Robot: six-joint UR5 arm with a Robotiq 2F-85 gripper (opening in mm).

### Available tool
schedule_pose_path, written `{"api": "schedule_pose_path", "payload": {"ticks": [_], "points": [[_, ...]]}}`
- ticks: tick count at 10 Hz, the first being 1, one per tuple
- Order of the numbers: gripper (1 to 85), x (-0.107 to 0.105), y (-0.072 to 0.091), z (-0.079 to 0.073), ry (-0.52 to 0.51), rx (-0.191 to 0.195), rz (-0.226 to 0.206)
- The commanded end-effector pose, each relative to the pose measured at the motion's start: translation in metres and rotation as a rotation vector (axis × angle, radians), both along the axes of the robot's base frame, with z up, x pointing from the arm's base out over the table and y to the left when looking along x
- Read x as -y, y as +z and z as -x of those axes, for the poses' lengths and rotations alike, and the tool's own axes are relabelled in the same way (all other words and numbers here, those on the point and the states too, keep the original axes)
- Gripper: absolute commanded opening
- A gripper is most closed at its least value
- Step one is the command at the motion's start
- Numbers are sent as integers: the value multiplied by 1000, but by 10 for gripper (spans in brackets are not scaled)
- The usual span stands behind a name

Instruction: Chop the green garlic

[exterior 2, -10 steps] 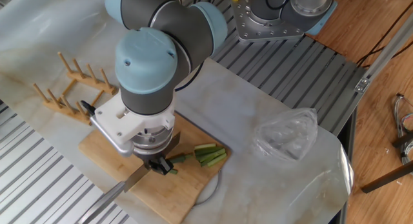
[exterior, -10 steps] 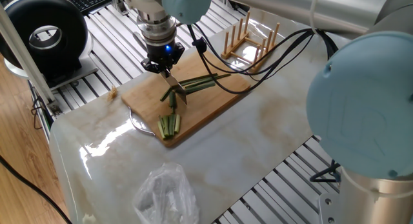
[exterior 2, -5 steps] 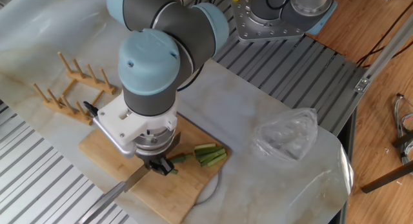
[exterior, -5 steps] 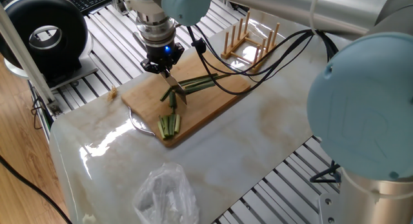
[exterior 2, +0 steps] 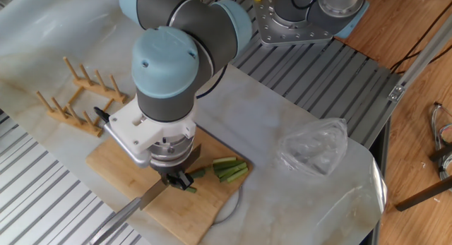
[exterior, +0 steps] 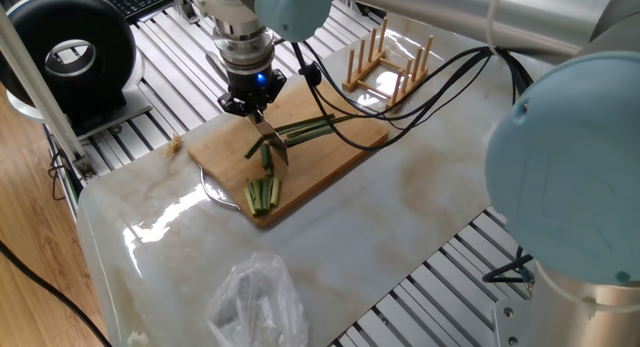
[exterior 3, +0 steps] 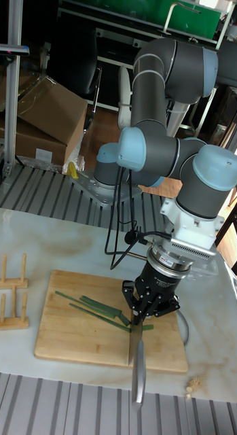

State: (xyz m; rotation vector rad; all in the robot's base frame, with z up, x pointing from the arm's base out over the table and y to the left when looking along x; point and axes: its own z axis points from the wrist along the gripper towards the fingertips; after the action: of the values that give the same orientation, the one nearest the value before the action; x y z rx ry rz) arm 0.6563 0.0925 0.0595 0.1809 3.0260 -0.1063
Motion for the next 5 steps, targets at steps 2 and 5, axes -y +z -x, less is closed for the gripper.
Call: {"api": "schedule_pose_path", "payload": {"ticks": [2,5], "points": [[13,-8,17,7,-15,-29,-36],[13,-3,13,7,-6,-55,-75]]}}
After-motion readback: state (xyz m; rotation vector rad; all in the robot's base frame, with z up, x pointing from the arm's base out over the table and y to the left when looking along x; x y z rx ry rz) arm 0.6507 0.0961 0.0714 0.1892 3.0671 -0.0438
